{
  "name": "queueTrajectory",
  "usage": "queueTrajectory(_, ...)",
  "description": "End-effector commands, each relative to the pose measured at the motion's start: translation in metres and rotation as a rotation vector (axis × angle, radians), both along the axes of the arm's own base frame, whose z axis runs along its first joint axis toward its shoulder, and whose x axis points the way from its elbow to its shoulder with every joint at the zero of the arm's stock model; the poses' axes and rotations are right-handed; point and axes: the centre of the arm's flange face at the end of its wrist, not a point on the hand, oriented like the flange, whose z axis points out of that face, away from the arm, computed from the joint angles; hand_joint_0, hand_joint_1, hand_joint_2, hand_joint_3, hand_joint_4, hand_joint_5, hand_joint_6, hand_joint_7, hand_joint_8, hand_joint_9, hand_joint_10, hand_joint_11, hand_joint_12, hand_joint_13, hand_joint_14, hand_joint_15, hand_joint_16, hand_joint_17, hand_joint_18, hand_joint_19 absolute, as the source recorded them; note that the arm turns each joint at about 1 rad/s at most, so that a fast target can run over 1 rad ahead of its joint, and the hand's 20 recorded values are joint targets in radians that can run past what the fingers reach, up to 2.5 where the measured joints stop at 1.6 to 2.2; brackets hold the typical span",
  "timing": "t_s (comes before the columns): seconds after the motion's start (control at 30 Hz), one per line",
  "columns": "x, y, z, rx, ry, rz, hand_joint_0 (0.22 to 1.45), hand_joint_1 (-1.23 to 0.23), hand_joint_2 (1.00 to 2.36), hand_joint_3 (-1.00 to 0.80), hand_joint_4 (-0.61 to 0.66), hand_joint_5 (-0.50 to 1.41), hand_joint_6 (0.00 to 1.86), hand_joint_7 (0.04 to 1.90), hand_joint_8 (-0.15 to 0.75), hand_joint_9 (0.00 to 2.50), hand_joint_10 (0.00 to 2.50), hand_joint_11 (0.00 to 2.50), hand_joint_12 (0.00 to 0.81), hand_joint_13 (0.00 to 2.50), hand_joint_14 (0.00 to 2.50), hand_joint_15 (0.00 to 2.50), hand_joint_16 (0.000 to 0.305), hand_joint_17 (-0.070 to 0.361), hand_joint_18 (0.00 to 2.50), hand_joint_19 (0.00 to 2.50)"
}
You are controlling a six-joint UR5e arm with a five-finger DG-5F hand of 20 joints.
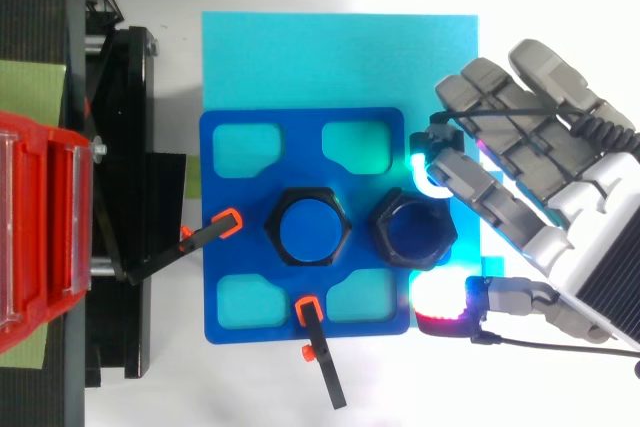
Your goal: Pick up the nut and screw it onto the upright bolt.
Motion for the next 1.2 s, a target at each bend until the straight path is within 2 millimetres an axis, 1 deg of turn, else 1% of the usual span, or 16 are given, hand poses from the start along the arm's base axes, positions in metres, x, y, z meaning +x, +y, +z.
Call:
queueTrajectory(0.0, 0.000, -0.001, 0.000, 0.000, 0.000, 0.002, 0.54, -0.62, 1.00, -0.48, 0.29, -0.15, 0.53, 1.30, 0.286, 0.46, 0.00, 0.00, 0.357, 0.43, 0.00, 0.00, 0.043, 0.096, 0.27, 0.00)
queueTrajectory(0.37, -0.005, -0.007, -0.001, -0.006, 0.047, 0.001, 0.54, -0.61, 1.00, -0.48, 0.30, -0.15, 0.54, 1.29, 0.289, 0.48, 0.00, 0.00, 0.356, 0.44, 0.00, 0.00, 0.043, 0.096, 0.28, 0.00)
queueTrajectory(0.5, -0.008, -0.010, 0.003, 0.019, 0.043, -0.001, 0.54, -0.60, 1.00, -0.48, 0.30, -0.15, 0.55, 1.29, 0.288, 0.48, 0.00, 0.00, 0.356, 0.44, 0.00, 0.00, 0.042, 0.095, 0.28, 0.00)
queueTrajectory(0.53, -0.011, -0.013, 0.011, 0.043, 0.035, -0.006, 0.54, -0.60, 1.00, -0.48, 0.30, -0.15, 0.55, 1.29, 0.289, 0.48, 0.00, 0.00, 0.357, 0.44, 0.00, 0.00, 0.042, 0.095, 0.28, 0.00)
queueTrajectory(0.67, -0.020, -0.020, 0.025, 0.067, 0.046, -0.006, 0.54, -0.60, 1.00, -0.48, 0.30, -0.15, 0.55, 1.29, 0.290, 0.48, 0.00, 0.00, 0.356, 0.45, 0.00, 0.00, 0.042, 0.095, 0.29, 0.00)
queueTrajectory(0.77, -0.023, -0.021, 0.032, 0.070, 0.051, -0.004, 0.54, -0.60, 1.00, -0.48, 0.30, -0.15, 0.55, 1.29, 0.291, 0.49, 0.00, 0.00, 0.356, 0.45, 0.00, 0.00, 0.042, 0.095, 0.29, 0.00)
queueTrajectory(0.87, -0.029, -0.026, 0.045, 0.068, 0.059, -0.006, 0.54, -0.59, 1.00, -0.48, 0.30, -0.15, 0.55, 1.29, 0.290, 0.48, 0.00, 0.00, 0.357, 0.45, 0.00, 0.00, 0.042, 0.096, 0.29, 0.00)
queueTrajectory(1.03, -0.037, -0.039, 0.063, 0.068, 0.062, -0.014, 0.54, -0.59, 1.00, -0.48, 0.30, -0.15, 0.55, 1.29, 0.291, 0.48, 0.00, 0.00, 0.356, 0.45, 0.00, 0.00, 0.043, 0.096, 0.29, 0.00)
queueTrajectory(1.13, -0.035, -0.042, 0.066, 0.073, 0.060, -0.003, 0.54, -0.59, 1.00, -0.48, 0.30, -0.15, 0.55, 1.29, 0.291, 0.48, 0.00, 0.00, 0.358, 0.45, 0.00, 0.00, 0.043, 0.096, 0.29, 0.00)
queueTrajectory(1.17, -0.025, -0.045, 0.077, 0.093, 0.037, 0.039, 0.54, -0.59, 1.00, -0.48, 0.30, -0.15, 0.55, 1.29, 0.291, 0.48, 0.00, 0.00, 0.357, 0.44, 0.00, 0.00, 0.043, 0.096, 0.29, 0.00)
